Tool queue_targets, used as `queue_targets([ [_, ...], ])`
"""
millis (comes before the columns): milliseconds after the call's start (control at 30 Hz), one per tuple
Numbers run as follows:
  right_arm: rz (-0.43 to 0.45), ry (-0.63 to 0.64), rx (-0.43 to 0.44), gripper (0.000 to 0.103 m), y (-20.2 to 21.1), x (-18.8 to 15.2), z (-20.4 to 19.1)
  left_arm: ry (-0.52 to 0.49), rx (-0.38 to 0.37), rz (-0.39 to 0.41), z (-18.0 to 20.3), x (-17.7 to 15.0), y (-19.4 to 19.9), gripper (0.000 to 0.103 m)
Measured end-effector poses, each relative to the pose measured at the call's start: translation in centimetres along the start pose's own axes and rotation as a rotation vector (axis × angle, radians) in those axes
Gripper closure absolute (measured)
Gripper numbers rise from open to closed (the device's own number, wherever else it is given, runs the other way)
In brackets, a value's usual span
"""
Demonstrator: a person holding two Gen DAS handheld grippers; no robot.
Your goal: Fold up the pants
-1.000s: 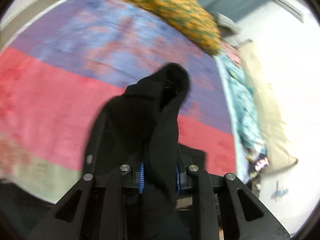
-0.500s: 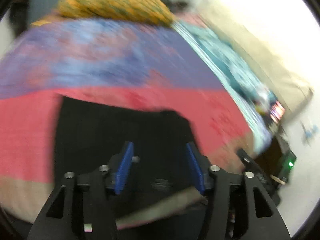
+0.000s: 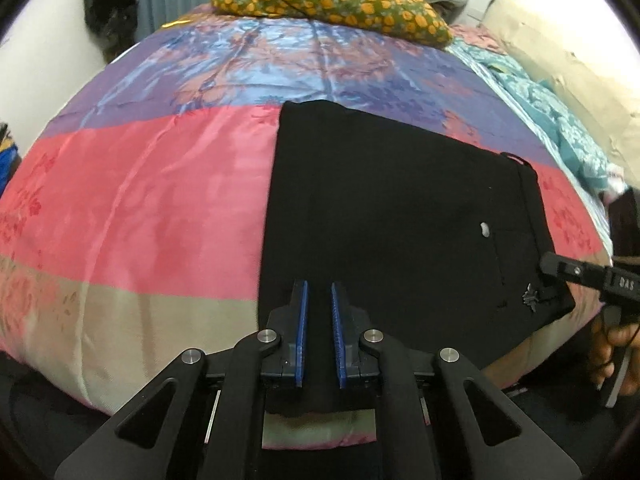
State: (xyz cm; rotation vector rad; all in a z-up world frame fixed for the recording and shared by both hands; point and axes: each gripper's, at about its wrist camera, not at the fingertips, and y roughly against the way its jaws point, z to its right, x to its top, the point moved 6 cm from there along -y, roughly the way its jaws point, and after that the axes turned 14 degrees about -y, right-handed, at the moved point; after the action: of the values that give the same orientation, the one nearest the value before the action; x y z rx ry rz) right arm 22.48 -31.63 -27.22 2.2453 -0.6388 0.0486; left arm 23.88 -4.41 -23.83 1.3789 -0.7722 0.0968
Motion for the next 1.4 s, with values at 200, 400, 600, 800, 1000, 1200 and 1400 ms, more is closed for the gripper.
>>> queue_targets([
  [200, -0.017, 0.022, -0.024, 0.083, -0.1, 1.1, -2.0, 0.002, -0.023, 0.006, -0.1, 0.5, 0.8, 0.092],
  [400, 0.106, 0.086, 0.092, 0.086, 7.4, 2.1, -6.6, 0.006, -0.045, 0.134, 0.3, 3.2, 5.7, 0.087],
  [600, 0.092, -0.055, -0.044, 0.086, 7.3, 1.8, 1.5, -0.048, -0.017, 0.132, 1.9, 3.1, 5.0, 0.082],
  [800, 0.128, -0.11, -0.131, 0.074, 6.4, 0.7, 4.9, -0.132, 0.032, 0.077, 3.3, 1.0, 3.2, 0.082],
  [1000, 0.259, 0.164, -0.264, 0.072, 10.7, -0.9, -1.8, -0.167, 0.028, 0.048, 4.6, -0.3, 2.1, 0.082],
  [1200, 0.09, 0.257, -0.351, 0.083, 5.5, -5.4, -0.2, -0.307, 0.091, -0.009, 7.0, -1.5, 0.0, 0.081],
  [1400, 0.159, 0.279, -0.316, 0.086, 8.8, -2.0, -3.9, -0.284, 0.134, 0.026, 7.0, 0.1, 2.5, 0.039],
])
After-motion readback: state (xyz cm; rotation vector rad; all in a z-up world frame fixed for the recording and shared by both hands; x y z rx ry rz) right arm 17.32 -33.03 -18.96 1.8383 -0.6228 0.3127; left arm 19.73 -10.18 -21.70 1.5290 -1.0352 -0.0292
